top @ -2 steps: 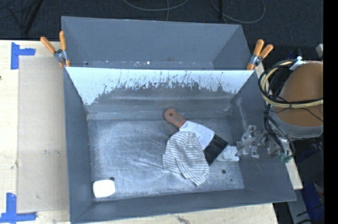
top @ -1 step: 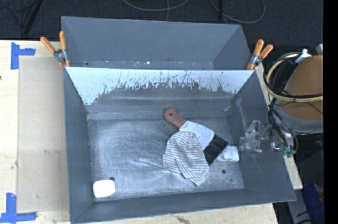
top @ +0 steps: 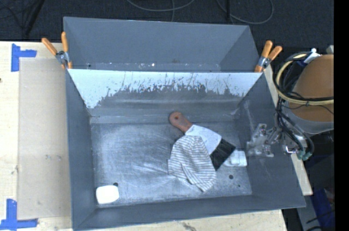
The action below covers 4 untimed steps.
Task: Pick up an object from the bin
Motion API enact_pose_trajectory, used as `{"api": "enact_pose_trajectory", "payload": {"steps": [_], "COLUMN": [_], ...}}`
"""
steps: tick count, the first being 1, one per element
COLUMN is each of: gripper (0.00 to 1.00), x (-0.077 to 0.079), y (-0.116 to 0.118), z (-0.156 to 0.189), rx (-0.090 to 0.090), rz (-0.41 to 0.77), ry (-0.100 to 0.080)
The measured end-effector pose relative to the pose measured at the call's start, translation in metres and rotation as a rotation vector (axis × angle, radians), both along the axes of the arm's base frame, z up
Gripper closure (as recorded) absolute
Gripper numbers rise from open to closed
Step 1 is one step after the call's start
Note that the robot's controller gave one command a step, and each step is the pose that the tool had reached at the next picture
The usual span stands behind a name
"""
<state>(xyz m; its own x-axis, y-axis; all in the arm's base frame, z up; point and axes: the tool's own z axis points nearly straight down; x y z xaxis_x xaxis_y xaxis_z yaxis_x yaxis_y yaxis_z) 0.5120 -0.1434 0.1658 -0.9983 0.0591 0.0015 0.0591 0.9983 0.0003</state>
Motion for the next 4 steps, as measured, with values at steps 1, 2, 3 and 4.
{"api": "enact_pose_trajectory", "payload": {"steps": [1,2,3,4], "gripper": [0.0,0.0,1.0,1.0], "x": [-0.013,-0.019,0.025,0.025], "y": [0.001,0.003,-0.001,-0.001], "z": [-0.009,-0.016,-0.09,-0.09], "rx": [0.0,0.0,0.003,0.002], "rz": [-0.211,-0.392,-0.274,-0.274], "ry": [0.0,0.0,0.013,0.013]}}
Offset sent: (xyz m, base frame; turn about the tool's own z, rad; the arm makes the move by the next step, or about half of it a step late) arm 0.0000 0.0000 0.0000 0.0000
